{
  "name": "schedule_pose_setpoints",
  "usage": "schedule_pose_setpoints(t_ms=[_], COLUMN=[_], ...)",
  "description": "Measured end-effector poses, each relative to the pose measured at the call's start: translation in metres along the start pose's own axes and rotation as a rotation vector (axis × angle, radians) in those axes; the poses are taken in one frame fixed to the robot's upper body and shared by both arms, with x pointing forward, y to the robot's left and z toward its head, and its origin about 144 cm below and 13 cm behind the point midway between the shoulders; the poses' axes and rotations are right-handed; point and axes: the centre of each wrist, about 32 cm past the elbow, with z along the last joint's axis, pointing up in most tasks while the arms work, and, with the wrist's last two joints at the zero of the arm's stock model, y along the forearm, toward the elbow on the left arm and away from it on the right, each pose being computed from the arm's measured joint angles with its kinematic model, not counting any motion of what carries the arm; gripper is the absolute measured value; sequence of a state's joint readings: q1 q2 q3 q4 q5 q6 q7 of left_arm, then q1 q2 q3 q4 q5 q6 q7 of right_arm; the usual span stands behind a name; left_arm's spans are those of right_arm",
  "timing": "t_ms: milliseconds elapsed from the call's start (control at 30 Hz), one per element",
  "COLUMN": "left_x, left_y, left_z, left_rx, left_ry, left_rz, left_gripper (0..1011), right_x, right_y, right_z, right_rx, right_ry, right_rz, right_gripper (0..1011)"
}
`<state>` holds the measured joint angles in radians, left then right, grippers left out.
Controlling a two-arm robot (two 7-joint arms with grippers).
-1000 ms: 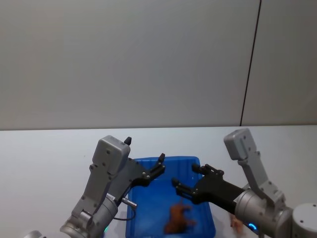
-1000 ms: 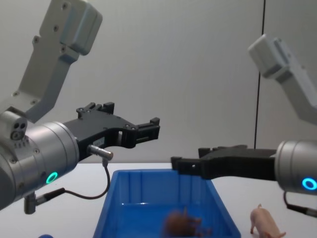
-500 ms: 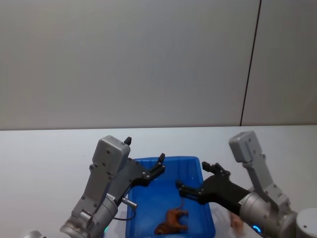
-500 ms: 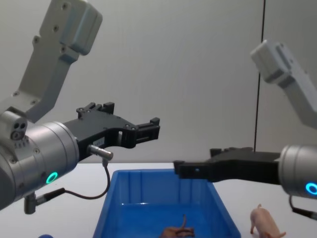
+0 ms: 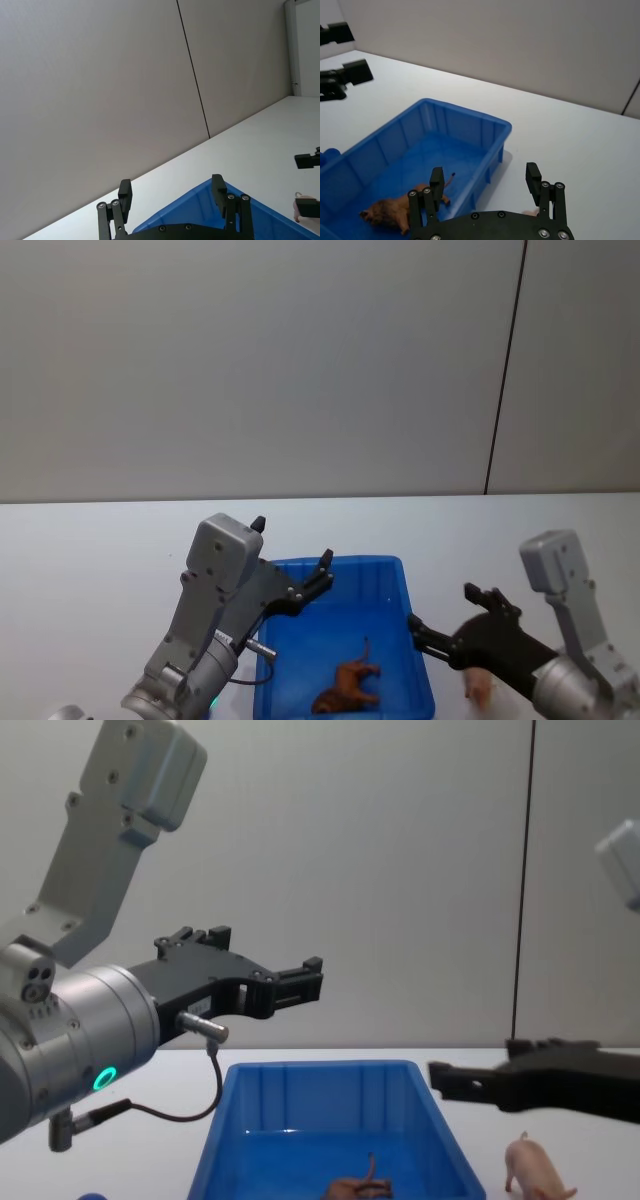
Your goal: Pick up the two dolls from the table and place them into the box.
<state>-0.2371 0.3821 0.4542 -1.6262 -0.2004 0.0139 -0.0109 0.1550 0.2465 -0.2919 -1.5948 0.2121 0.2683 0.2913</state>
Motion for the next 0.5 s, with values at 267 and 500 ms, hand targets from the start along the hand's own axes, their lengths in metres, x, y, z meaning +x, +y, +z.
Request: schedule_pose_setpoints(t_ms=[267, 500], left_x=[0.0, 0.0], left_y=[0.0, 0.0], left_z=[0.0, 0.0], left_rx=[0.0, 0.0], left_ry=[0.0, 0.0], left_rz=[0.0, 0.0], left_gripper=[1001, 1001], right_x=[0.003, 0.006], right_y=[-0.016, -0.022], right_z=[-0.011, -0.019], right_rx=[-0.042, -0.089], right_ry=[0.023, 0.049], right_rz=[-0.059, -0.087], right_gripper=[1001, 1001])
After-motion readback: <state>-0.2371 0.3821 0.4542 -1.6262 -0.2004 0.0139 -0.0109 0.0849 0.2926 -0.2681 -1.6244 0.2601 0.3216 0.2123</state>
